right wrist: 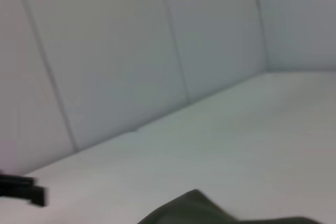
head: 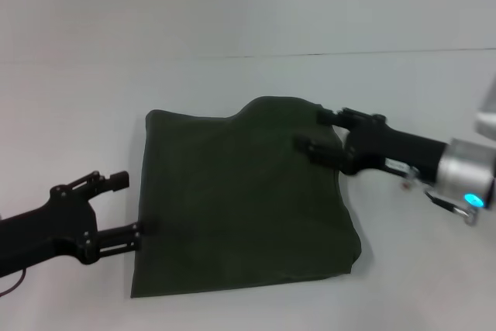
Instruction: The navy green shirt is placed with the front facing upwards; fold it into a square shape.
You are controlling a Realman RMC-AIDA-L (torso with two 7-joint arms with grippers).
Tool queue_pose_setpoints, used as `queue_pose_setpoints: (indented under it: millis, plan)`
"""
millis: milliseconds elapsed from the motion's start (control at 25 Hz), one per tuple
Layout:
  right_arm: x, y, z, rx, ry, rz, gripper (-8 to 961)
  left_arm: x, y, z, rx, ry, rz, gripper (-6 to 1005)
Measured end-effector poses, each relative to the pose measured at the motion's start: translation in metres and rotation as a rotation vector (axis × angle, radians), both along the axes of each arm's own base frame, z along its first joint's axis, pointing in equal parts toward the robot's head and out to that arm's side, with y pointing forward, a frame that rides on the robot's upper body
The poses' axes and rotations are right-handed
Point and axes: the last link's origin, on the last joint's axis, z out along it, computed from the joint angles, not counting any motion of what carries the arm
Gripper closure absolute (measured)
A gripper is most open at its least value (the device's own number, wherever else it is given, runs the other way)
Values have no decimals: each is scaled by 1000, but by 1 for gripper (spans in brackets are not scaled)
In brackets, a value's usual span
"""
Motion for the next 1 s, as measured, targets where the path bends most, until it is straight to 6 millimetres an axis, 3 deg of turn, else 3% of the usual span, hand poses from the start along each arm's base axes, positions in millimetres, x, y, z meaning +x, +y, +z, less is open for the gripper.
queue_pose_setpoints:
  millis: [280,440,640,1000]
  plan:
    - [36,-58,19,22,3,84,175,-8,-7,0,-22,64,-3,80]
    - [59,-90,14,-20,-72,105,175,-14,-13,-2,-26,98,-14,80]
    - [74,-104,6,-55,-139,71,175,-20,-17,-9,-55,142,-10,80]
    - [79,-96,12,-2,-142,29,174,-21,-17,-10,-34,139,-13,80]
